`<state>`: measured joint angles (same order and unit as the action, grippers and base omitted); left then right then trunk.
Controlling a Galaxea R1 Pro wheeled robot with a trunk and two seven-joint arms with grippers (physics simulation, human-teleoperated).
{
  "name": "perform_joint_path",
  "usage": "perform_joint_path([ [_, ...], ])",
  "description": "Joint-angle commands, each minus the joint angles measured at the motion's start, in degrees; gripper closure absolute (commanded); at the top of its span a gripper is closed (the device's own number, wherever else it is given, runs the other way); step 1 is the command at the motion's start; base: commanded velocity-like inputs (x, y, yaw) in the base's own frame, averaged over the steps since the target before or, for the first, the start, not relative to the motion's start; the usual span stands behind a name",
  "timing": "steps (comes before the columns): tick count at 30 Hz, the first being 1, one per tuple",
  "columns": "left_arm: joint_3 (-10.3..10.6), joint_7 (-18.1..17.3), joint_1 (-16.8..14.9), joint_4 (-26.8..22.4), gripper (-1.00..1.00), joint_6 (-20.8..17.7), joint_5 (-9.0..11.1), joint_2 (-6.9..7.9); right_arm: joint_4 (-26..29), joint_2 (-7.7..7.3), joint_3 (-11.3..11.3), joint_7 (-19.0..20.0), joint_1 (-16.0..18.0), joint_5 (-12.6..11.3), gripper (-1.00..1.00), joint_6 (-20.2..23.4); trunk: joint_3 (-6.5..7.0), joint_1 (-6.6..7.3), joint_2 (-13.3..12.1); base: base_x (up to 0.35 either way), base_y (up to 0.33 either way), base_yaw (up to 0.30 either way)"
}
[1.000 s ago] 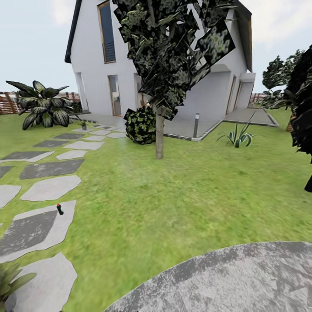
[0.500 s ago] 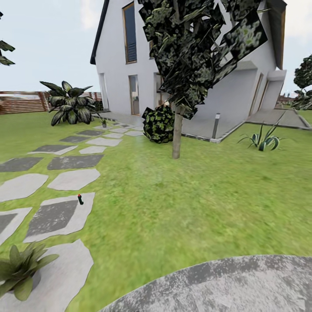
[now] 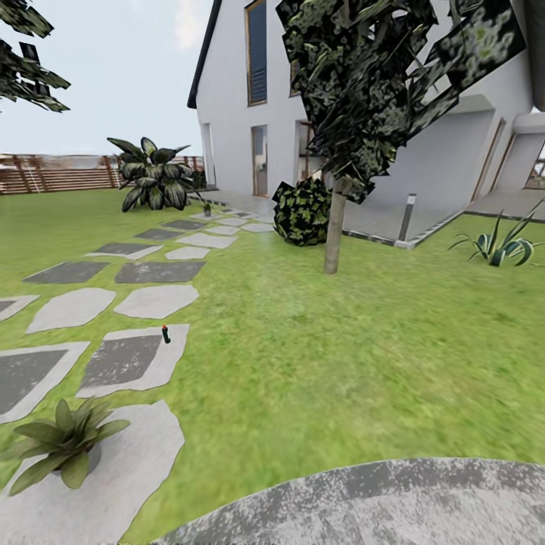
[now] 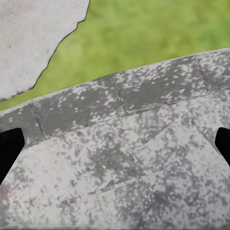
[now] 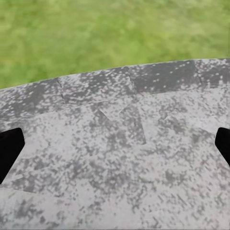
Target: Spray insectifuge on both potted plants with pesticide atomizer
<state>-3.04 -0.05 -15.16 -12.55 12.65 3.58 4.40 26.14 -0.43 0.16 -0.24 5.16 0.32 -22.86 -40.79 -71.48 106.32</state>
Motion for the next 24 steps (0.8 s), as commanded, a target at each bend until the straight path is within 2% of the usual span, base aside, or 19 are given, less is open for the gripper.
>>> perform_joint_path([
  [1,-0.03,-0.03,-0.04,0.06,-1.0,0.18,0.37,-0.01,-0.03,-0.01,0.02,-0.02,0.02,0.04,-1.0,-0.17,-0.13,0.01,0.02,0.0,0.0,0.182],
  [11,-0.03,-0.03,-0.04,0.06,-1.0,0.18,0.37,-0.01,-0.04,-0.01,0.02,-0.02,0.02,0.04,-1.0,-0.17,-0.86,0.01,0.02,0.0,0.0,0.18],
  [24,-0.03,-0.03,-0.04,0.06,-1.0,0.18,0.37,-0.01,-0.04,-0.01,0.02,-0.02,0.02,0.04,-1.0,-0.17,-4.15,-2.85,5.24,0.0,0.0,0.179],
])
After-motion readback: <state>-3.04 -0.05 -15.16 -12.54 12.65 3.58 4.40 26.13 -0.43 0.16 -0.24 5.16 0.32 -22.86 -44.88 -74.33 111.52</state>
